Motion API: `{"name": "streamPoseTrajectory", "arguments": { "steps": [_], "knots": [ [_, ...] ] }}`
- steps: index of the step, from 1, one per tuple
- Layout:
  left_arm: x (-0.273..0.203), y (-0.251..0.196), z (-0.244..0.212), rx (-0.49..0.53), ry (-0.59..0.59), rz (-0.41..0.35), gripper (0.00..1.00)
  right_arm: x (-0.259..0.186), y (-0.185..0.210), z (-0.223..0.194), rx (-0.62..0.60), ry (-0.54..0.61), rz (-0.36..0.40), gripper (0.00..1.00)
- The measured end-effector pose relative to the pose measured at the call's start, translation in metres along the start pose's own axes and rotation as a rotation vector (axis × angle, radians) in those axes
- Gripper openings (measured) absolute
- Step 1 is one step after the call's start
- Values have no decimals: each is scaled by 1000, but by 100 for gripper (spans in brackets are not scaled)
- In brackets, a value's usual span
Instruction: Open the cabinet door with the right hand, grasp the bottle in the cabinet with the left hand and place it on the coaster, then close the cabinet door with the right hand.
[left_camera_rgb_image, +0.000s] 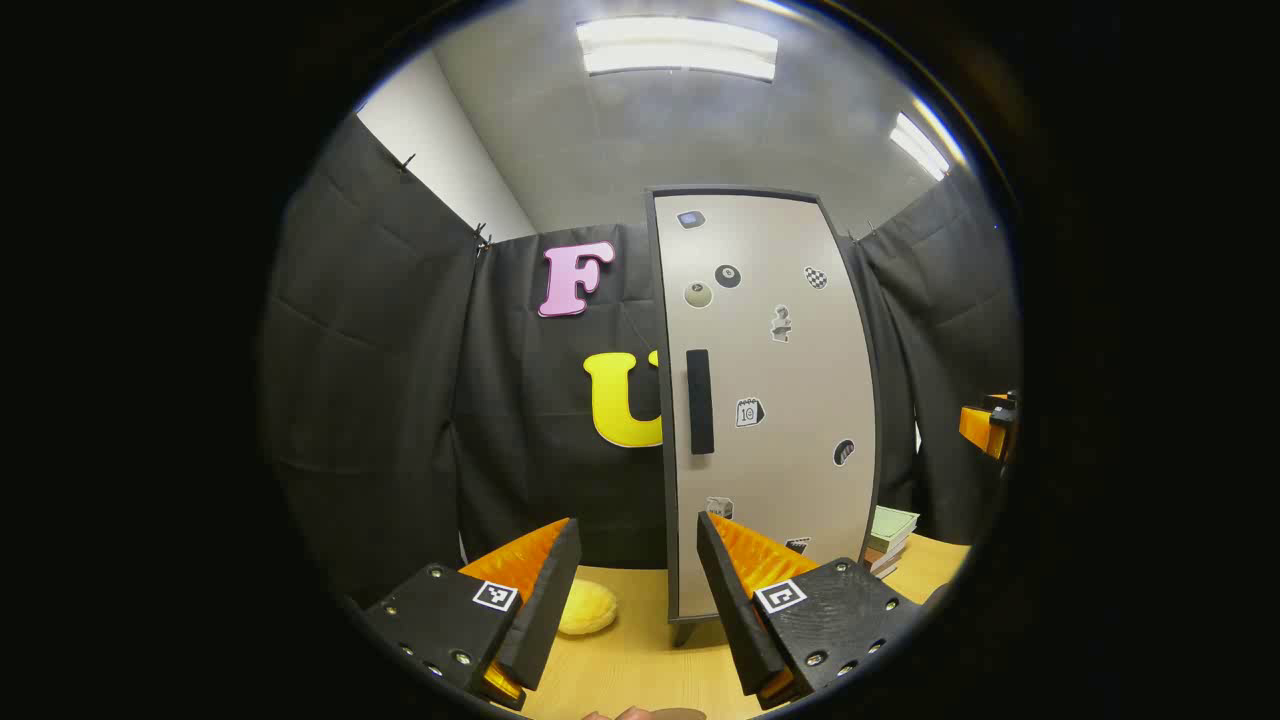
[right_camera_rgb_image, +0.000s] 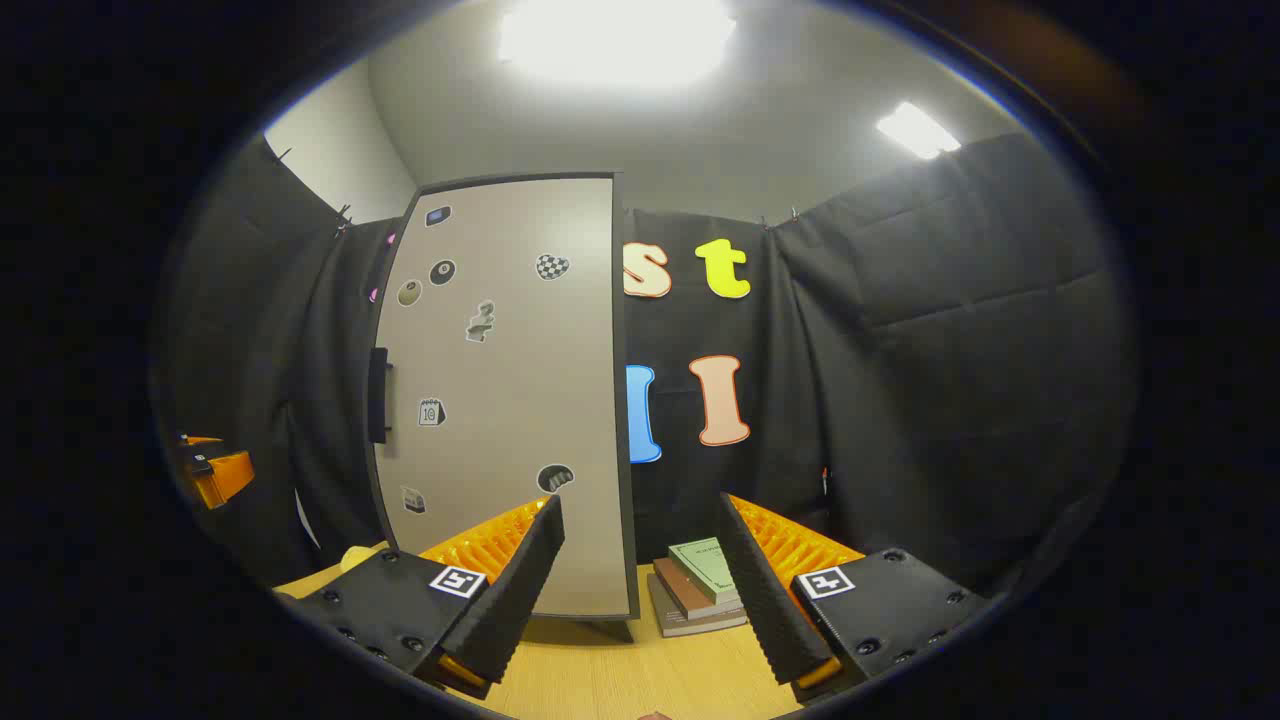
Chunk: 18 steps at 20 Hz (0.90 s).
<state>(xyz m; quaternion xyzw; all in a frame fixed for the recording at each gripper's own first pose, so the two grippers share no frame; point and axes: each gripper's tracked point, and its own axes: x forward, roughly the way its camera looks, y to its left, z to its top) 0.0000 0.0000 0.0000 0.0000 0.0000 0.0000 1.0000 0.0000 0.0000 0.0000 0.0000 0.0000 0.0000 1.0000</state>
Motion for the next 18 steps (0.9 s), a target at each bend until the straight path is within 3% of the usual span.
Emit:
{"name": "streamPoseTrajectory", "arguments": {
  "steps": [18],
  "knots": [
    [-4, 8, -2, 18, 5, 44, 68, 12, 5, -5, -14, 21, 45, 97]
  ]
}}
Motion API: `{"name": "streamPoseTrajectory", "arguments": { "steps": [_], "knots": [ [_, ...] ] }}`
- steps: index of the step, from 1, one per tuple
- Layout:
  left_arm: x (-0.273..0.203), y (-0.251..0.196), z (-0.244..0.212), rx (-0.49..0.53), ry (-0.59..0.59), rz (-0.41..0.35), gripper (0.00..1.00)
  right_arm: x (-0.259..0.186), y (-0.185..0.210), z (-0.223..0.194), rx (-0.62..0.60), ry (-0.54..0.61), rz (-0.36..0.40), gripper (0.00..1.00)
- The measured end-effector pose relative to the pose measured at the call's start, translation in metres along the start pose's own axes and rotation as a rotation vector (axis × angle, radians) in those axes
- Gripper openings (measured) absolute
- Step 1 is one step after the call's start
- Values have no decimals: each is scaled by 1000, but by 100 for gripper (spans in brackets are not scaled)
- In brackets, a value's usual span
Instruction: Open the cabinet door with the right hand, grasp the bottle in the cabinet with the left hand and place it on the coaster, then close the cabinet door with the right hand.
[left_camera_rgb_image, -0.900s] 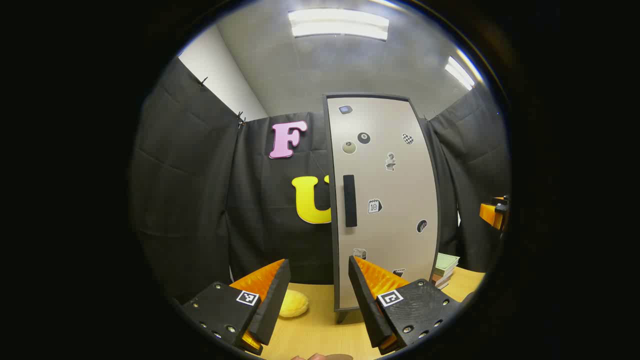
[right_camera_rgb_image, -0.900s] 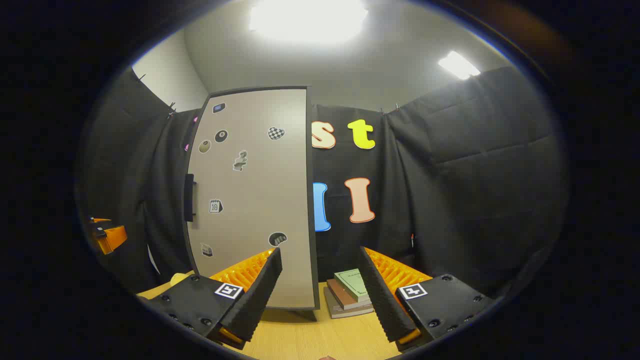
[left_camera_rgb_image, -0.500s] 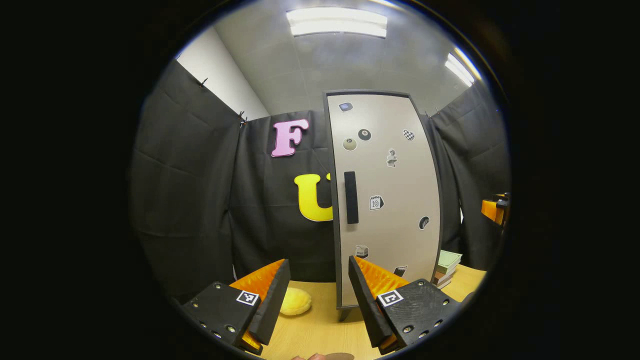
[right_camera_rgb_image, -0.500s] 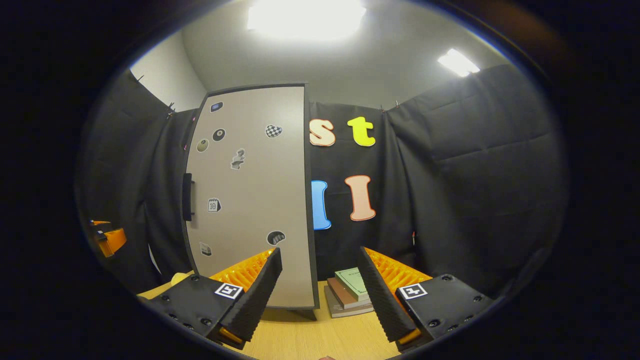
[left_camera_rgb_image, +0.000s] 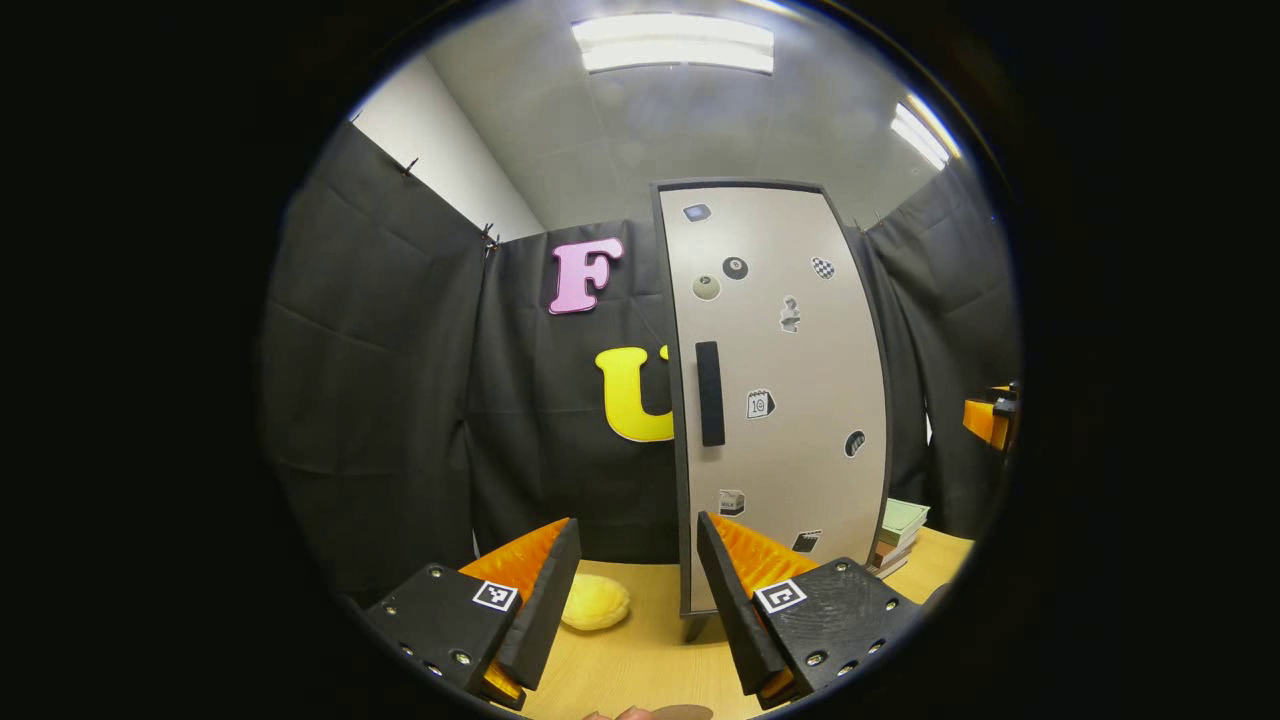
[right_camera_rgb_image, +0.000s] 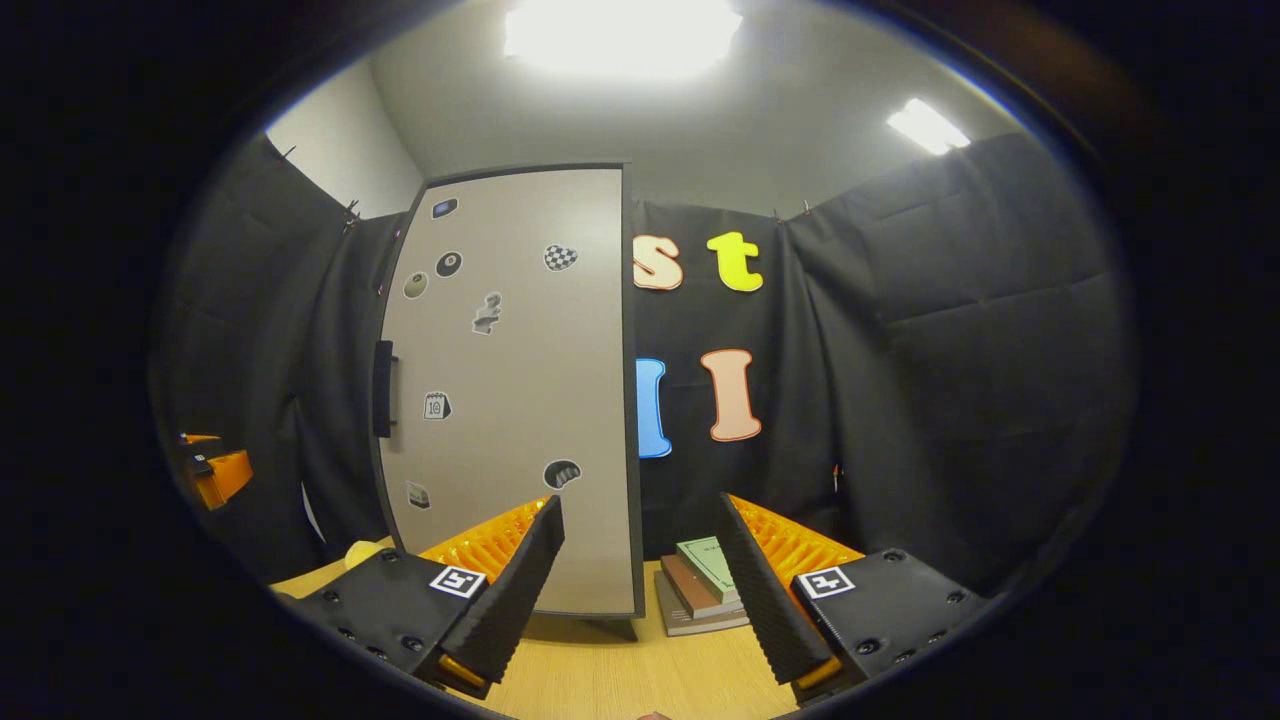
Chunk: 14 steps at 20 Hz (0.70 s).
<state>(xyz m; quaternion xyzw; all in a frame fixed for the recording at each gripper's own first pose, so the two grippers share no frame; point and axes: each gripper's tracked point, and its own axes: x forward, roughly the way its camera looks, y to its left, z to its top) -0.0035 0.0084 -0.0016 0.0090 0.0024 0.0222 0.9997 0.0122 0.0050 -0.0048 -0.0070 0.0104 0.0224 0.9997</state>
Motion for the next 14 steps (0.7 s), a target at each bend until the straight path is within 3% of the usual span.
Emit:
{"name": "streamPoseTrajectory", "arguments": {
  "steps": [14],
  "knots": [
    [-11, 40, 1, 35, -1, 64, 68, 22, 51, 7, -3, 7, 93, 96]
  ]
}}
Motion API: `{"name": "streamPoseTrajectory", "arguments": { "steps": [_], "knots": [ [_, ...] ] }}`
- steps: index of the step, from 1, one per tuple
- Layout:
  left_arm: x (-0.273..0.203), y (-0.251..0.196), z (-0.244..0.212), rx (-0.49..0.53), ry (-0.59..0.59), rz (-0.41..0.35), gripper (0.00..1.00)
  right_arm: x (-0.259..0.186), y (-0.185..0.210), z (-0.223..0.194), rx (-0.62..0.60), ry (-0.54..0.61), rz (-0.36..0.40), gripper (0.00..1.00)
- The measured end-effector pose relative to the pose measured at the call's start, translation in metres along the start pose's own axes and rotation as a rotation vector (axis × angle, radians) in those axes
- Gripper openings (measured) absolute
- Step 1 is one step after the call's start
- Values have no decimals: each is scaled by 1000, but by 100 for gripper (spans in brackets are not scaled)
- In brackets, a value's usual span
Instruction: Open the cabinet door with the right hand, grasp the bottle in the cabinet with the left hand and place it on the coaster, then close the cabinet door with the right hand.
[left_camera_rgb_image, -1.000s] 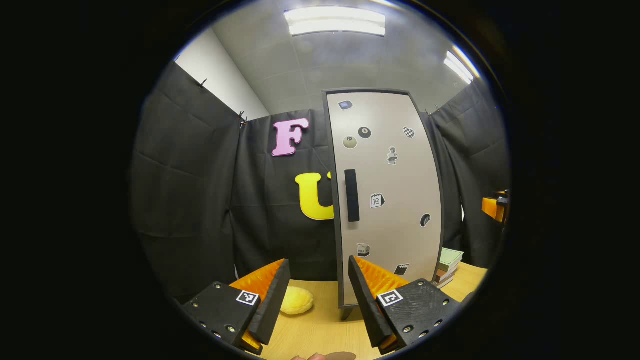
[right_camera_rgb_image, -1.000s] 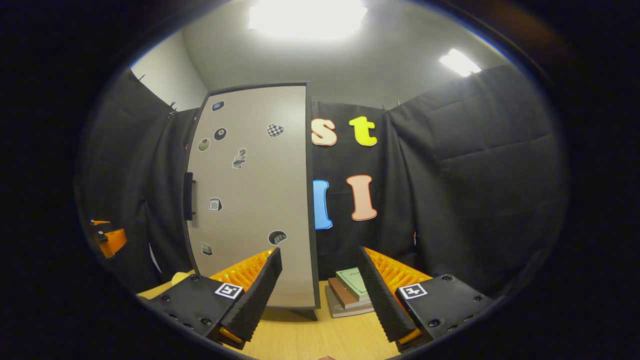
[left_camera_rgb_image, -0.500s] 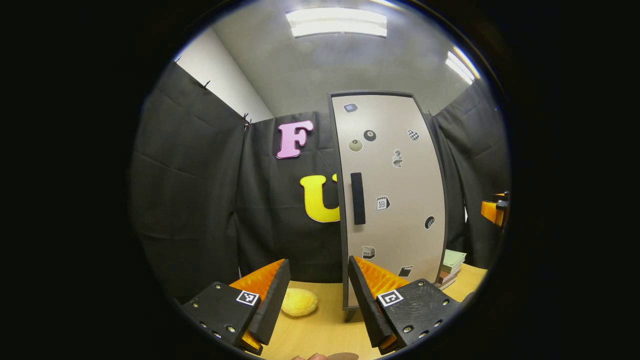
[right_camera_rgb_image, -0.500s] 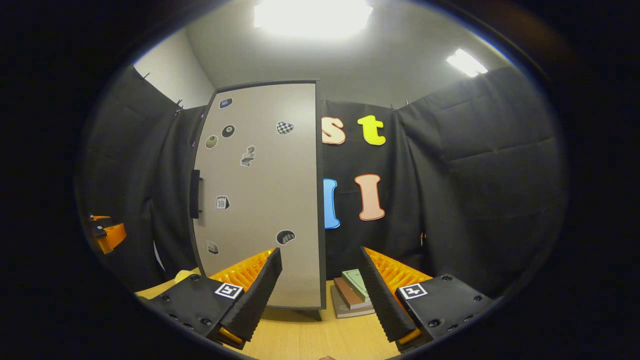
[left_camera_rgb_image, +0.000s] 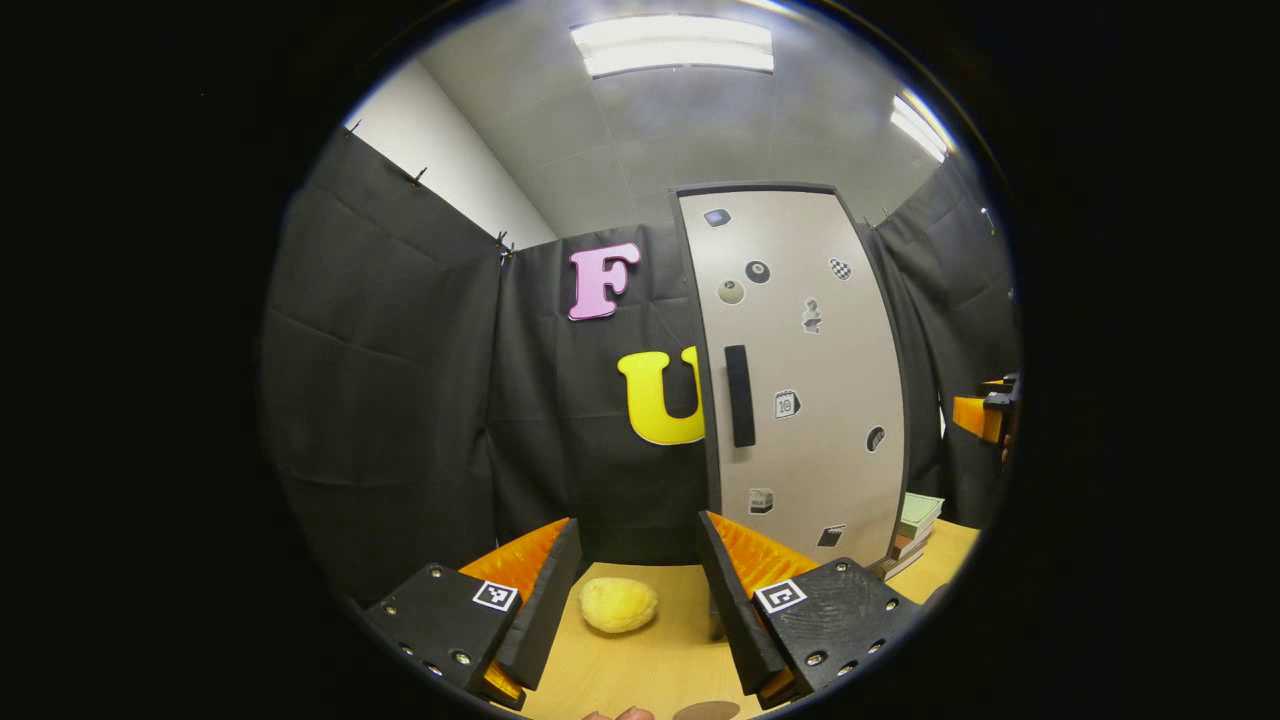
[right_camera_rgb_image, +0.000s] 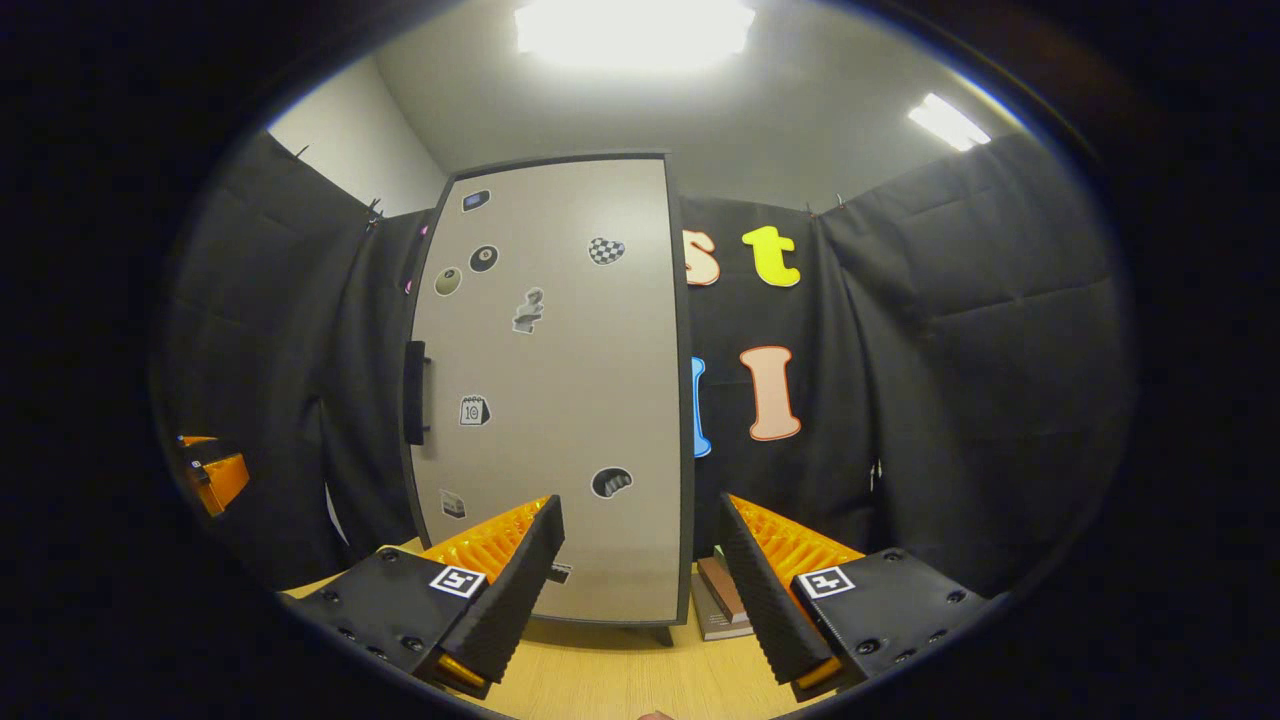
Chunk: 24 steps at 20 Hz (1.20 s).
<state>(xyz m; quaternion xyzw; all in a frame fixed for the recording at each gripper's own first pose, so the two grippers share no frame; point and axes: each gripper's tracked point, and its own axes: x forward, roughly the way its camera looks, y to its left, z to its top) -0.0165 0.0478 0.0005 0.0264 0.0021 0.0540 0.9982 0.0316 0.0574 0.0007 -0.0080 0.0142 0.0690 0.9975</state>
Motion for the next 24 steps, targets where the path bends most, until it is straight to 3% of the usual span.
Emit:
{"name": "streamPoseTrajectory", "arguments": {
  "steps": [17, 24],
  "knots": [
    [-38, 117, -25, 35, 35, 182, 68, 63, 132, 48, -12, -51, 206, 96],
    [-52, 170, -46, 12, 77, 263, 68, 97, 187, 50, -27, -15, 246, 98]
  ]
}}
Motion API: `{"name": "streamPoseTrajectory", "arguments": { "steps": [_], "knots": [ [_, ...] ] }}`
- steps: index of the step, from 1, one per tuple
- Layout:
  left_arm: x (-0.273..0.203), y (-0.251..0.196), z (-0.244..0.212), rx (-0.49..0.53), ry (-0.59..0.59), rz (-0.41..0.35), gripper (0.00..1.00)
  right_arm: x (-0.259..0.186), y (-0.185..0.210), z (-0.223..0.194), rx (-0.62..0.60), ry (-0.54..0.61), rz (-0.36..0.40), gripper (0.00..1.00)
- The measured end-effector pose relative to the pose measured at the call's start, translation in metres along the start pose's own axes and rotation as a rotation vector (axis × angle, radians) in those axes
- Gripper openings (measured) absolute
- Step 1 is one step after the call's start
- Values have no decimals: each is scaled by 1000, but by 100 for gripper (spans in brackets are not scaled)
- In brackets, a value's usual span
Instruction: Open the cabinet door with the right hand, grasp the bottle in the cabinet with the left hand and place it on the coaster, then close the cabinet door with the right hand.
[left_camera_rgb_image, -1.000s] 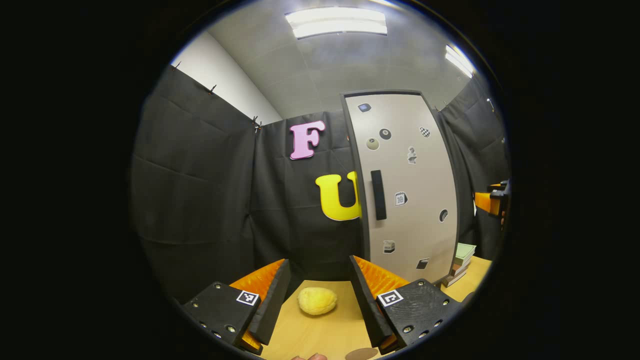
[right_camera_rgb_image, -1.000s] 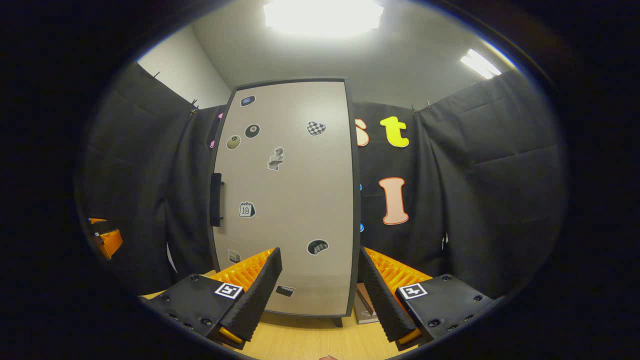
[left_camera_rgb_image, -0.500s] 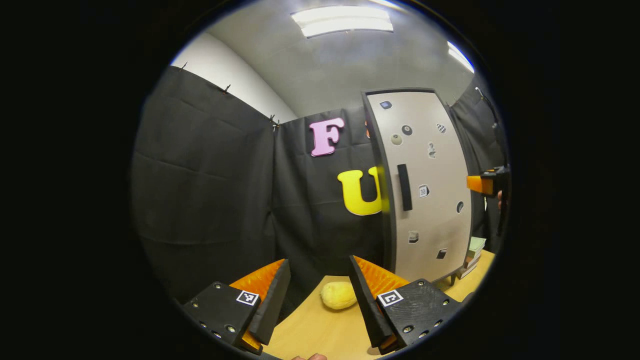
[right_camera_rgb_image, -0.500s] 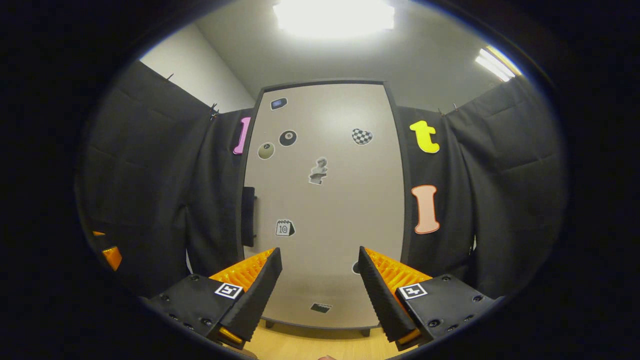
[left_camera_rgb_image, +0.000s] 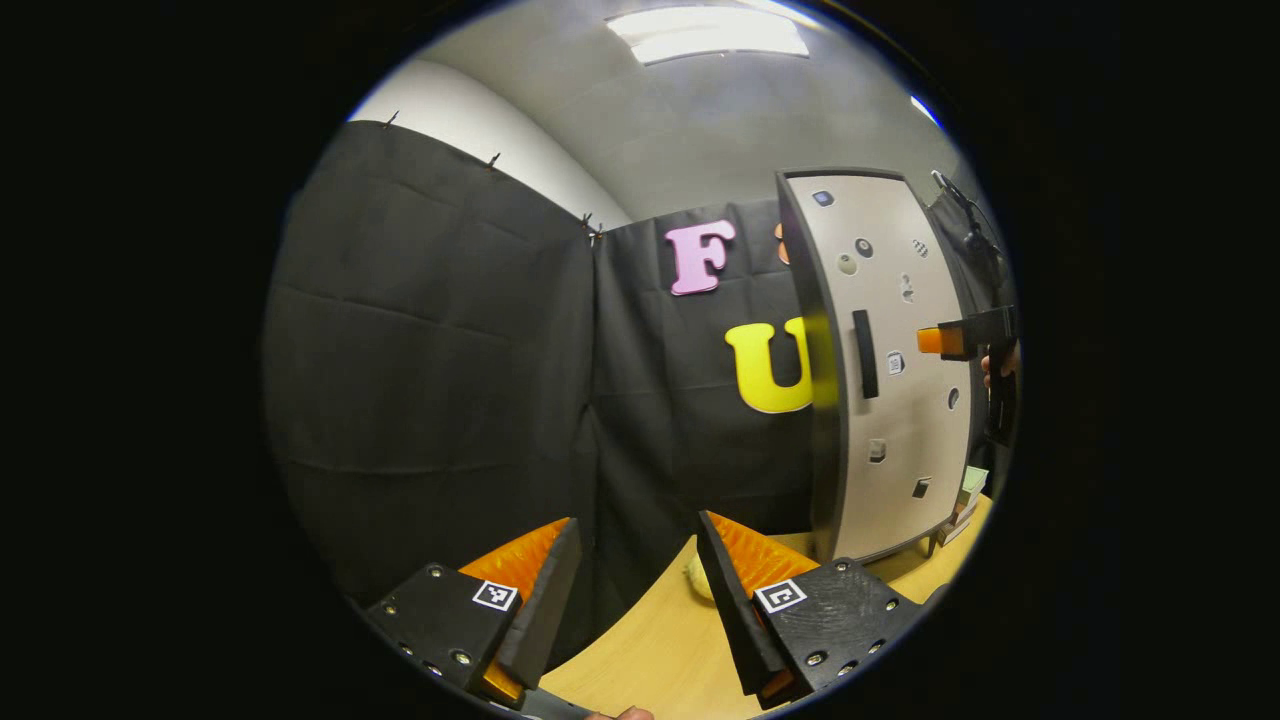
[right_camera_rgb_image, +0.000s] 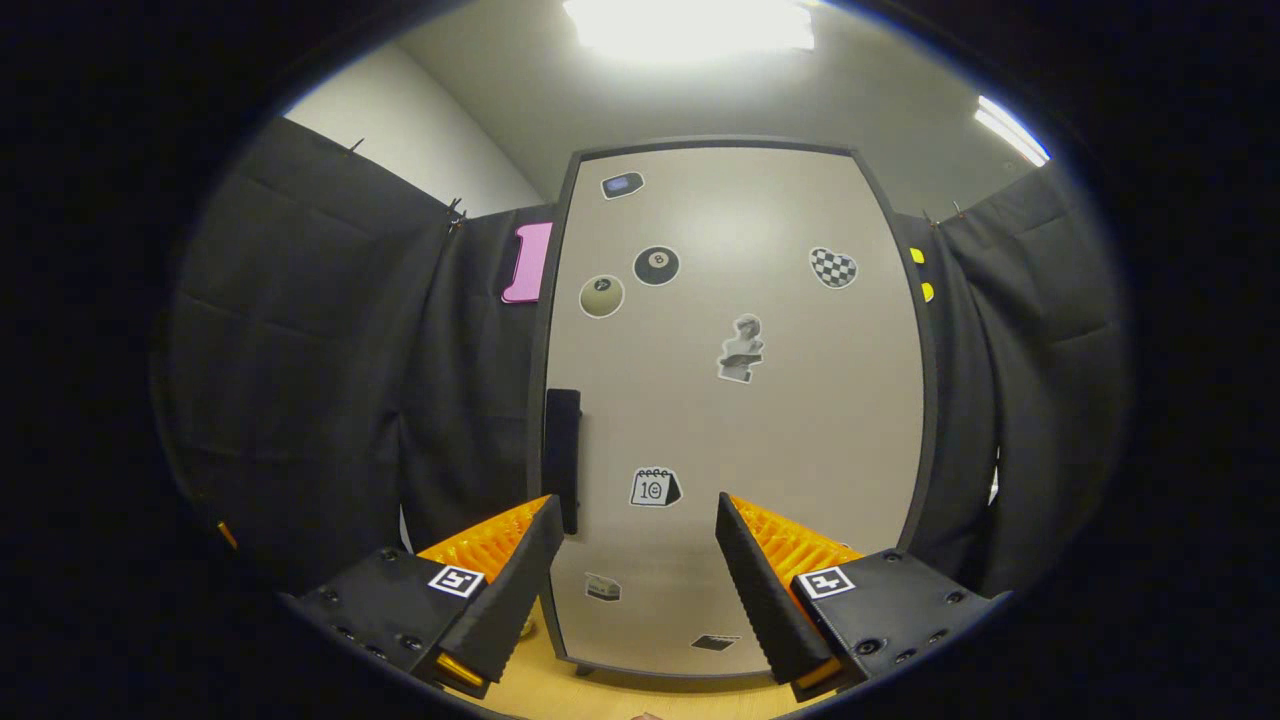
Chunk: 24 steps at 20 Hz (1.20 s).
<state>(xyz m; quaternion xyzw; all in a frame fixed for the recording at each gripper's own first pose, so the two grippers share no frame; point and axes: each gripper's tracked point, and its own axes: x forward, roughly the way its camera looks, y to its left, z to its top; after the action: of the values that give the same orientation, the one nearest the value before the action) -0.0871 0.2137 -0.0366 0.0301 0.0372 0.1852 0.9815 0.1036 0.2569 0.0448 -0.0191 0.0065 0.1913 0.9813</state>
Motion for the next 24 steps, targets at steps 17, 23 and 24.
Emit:
{"name": "streamPoseTrajectory", "arguments": {
  "steps": [17, 23, 24],
  "knots": [
    [0, 65, -24, 31, 37, 105, 68, 113, 65, -11, -21, 66, 8, 95],
    [-3, 67, -31, 11, 44, 105, 68, 126, 59, -12, -15, 90, -52, 46],
    [-3, 68, -30, 9, 42, 104, 68, 126, 58, -13, -10, 105, -57, 39]
  ]
}}
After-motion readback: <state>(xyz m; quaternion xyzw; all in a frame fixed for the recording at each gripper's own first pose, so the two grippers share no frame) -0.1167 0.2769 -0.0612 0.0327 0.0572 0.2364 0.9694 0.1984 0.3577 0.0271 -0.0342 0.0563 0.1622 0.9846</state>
